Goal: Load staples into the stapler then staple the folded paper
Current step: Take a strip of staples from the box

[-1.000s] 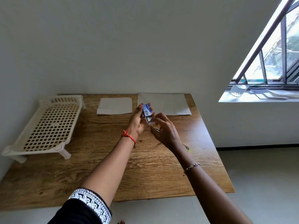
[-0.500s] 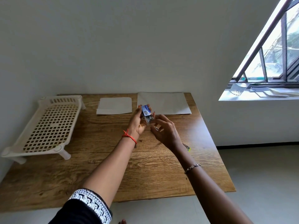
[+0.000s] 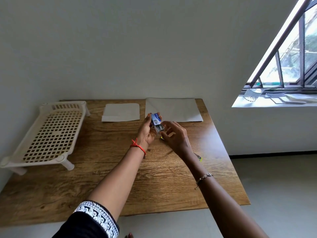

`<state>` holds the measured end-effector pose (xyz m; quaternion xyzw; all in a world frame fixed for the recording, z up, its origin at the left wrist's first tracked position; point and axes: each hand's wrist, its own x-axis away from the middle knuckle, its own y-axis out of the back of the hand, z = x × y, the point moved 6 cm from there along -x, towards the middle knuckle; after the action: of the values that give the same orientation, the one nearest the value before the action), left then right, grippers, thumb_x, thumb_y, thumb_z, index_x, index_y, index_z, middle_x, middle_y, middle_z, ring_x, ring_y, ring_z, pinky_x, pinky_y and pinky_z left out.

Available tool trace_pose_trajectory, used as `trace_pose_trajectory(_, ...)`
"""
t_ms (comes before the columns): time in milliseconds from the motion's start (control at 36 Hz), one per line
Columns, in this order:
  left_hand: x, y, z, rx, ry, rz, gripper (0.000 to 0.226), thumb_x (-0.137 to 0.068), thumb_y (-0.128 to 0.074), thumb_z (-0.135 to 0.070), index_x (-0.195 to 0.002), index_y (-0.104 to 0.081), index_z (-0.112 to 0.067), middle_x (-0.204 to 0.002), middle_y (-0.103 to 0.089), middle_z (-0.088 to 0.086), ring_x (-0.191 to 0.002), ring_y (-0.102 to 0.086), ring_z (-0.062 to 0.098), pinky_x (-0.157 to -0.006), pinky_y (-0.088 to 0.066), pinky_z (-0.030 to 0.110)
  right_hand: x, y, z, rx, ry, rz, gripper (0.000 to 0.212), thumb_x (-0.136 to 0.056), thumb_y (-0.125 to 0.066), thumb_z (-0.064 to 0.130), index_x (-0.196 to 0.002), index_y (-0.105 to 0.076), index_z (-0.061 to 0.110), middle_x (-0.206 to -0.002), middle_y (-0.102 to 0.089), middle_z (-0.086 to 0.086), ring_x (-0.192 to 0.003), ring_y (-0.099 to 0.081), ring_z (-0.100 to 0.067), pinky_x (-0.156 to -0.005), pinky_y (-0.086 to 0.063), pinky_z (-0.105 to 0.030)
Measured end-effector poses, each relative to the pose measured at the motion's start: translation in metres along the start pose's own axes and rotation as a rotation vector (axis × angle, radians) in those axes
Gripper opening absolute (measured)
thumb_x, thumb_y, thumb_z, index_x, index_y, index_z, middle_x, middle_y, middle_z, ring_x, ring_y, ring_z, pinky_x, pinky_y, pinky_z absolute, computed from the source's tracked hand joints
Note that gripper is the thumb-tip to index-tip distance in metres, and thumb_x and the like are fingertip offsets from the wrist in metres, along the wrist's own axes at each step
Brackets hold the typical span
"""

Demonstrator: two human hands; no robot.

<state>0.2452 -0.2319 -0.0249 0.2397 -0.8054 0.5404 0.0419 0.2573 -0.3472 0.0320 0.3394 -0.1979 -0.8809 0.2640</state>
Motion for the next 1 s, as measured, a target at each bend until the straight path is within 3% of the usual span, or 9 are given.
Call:
trace_pose_trajectory(250,0.001,0.000,0.001,0.033,0.005,-0.058,0.025,-0.098,-0.041,-0.022,-0.096,-0.056,-0.002,-0.070,-0.072,0.010,-0.067,-0.069,0.018,-0.055,-0.060,0.030,-0.002,0.002,-0.001,0.007,0.009,-0.024,0.023,-0.077,-0.069,0.001,-0.100,-0.068,0.004,-0.091,-0.066,-0.011,-0.067,-0.064,-0.017,-0.060,-0.054,-0.019)
trace_pose_trajectory(389,0.002,-0.002,0.000,0.047,0.013,-0.058,0.026,-0.099,-0.039,-0.022,-0.093,-0.054,-0.003,-0.065,-0.073,0.010,-0.057,-0.071,0.017,-0.052,-0.059,0.029,-0.004,0.013,0.003,-0.111,-0.042,-0.161,0.011,-0.077,-0.068,0.001,-0.088,-0.069,0.003,-0.082,-0.064,-0.006,-0.067,-0.060,-0.009,-0.057,-0.049,-0.013)
trace_pose_trajectory(444,-0.001,0.000,0.001,0.064,0.005,-0.058,0.024,-0.099,-0.038,-0.022,-0.095,-0.053,-0.003,-0.065,-0.073,0.011,-0.057,-0.071,0.017,-0.052,-0.059,0.030,-0.004,0.018,0.003,-0.196,-0.083,-0.245,0.006,-0.078,-0.066,0.009,-0.083,-0.067,0.006,-0.079,-0.063,-0.003,-0.067,-0.061,-0.008,-0.057,-0.051,-0.016)
trace_pose_trajectory(528,-0.004,0.003,0.001,0.076,0.003,-0.041,0.025,-0.099,-0.039,-0.023,-0.098,-0.052,-0.003,-0.068,-0.073,0.011,-0.058,-0.071,0.018,-0.053,-0.059,0.033,0.001,0.022,0.002,-0.224,-0.121,-0.316,0.017,-0.078,-0.058,0.022,-0.083,-0.063,0.006,-0.076,-0.063,-0.002,-0.062,-0.063,-0.011,-0.056,-0.054,-0.021)
trace_pose_trajectory(639,-0.003,0.003,0.000,0.088,0.010,-0.025,0.025,-0.098,-0.040,-0.024,-0.098,-0.053,-0.003,-0.068,-0.073,0.010,-0.059,-0.071,0.018,-0.055,-0.060,0.034,0.011,0.017,0.010,-0.039,0.063,-0.267,0.007,-0.079,-0.058,0.003,-0.085,-0.061,0.000,-0.077,-0.067,-0.011,-0.065,-0.061,-0.013,-0.058,-0.049,-0.010)
trace_pose_trajectory(750,-0.003,0.001,-0.005,0.095,-0.012,-0.008,0.024,-0.099,-0.038,-0.023,-0.097,-0.053,-0.004,-0.067,-0.073,0.009,-0.059,-0.071,0.017,-0.055,-0.060,0.034,0.026,0.005,0.013,0.097,0.199,-0.149,0.012,-0.078,-0.060,0.003,-0.091,-0.061,0.002,-0.085,-0.068,-0.012,-0.077,-0.062,-0.019,-0.064,-0.054,-0.026)
trace_pose_trajectory(861,-0.004,0.002,-0.007,0.093,-0.018,-0.005,0.023,-0.098,-0.040,-0.022,-0.098,-0.054,-0.004,-0.072,-0.072,0.011,-0.062,-0.072,0.018,-0.057,-0.060,0.034,0.033,-0.003,0.017,0.201,0.277,-0.091,0.013,-0.080,-0.062,0.005,-0.092,-0.064,0.001,-0.098,-0.070,-0.011,-0.094,-0.064,-0.021,-0.080,-0.053,-0.023)
trace_pose_trajectory(1000,-0.001,0.001,-0.007,0.104,-0.009,-0.004,0.022,-0.097,-0.042,-0.022,-0.095,-0.055,-0.005,-0.077,-0.070,0.011,-0.063,-0.072,0.018,-0.061,-0.060,0.035,0.031,-0.007,0.018,0.279,0.304,-0.064,0.014,-0.082,-0.062,0.008,-0.095,-0.063,0.003,-0.106,-0.070,-0.011,-0.100,-0.062,-0.021,-0.080,-0.053,-0.023)
